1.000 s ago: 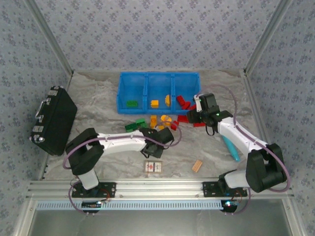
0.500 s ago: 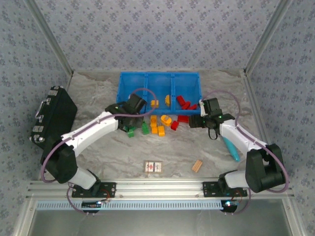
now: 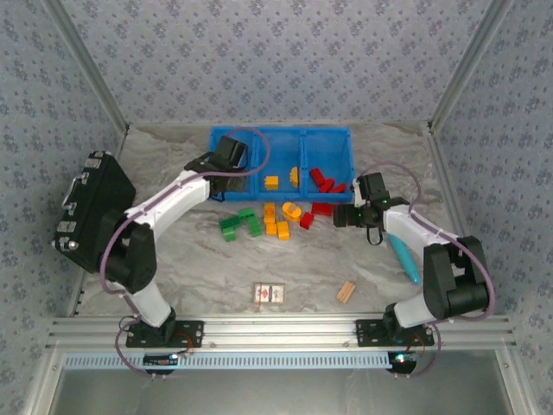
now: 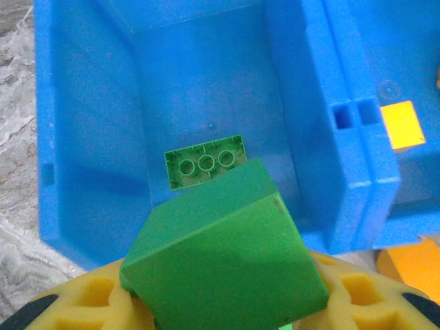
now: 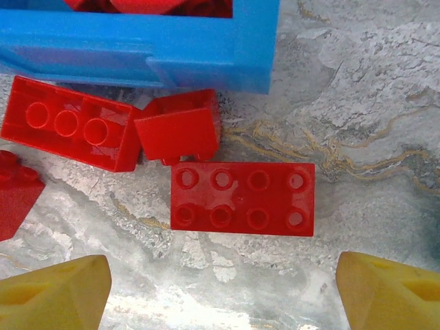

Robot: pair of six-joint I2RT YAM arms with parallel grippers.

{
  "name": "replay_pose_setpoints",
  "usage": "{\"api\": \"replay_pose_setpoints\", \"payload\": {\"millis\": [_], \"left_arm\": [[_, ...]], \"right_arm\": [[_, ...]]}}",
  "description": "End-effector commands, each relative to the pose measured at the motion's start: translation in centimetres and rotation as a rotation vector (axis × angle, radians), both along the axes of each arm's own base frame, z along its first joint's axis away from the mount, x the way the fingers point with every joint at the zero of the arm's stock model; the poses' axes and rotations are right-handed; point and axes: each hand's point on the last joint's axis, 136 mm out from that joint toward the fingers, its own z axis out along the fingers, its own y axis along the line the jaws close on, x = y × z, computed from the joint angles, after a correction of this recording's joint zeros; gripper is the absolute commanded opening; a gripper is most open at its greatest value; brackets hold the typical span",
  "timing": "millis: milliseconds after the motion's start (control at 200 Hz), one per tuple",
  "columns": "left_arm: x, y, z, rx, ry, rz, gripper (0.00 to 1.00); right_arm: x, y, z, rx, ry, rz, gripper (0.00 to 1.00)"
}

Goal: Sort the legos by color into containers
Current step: Place the lego in the container.

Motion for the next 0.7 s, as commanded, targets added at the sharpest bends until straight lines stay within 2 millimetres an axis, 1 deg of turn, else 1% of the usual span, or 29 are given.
{"api": "replay_pose_setpoints", "payload": {"millis": [0, 115, 185, 245, 360, 525, 695], "left_arm": [[2.1, 0.6, 1.2, -0.007, -0.041, 0.012, 0.43], [2.8, 1.4, 1.4, -0.005, -0.049, 0.028, 0.44], [3.2, 1.9, 1.4, 0.001, -0.05, 0.034, 0.47], [3.5, 2.3, 1.4, 0.002, -0.043, 0.041, 0.49], [3.8, 2.2, 1.0, -0.001, -0.029, 0.033, 0.52], [4.4, 2.0, 0.5, 0.007, -0.021, 0.021, 0.53], [5.2, 2.1, -0.1, 0.006, -0.01, 0.021, 0.58]], "right_arm": [[0.6, 0.4, 0.5, 0.035, 0.002, 0.005, 0.88], [0.6, 0.3, 0.1, 0.027, 0.009, 0.016, 0.88], [0.6, 0.3, -0.2, 0.021, 0.015, 0.015, 0.89], [0.8, 0.2, -0.2, 0.014, 0.017, 0.012, 0.89], [1.4, 0.0, -0.3, 0.001, 0.018, 0.001, 0.9], [2.0, 0.2, -1.0, -0.015, 0.059, 0.007, 0.9], [2.0, 0.6, -1.7, -0.031, 0.1, 0.025, 0.9]]}}
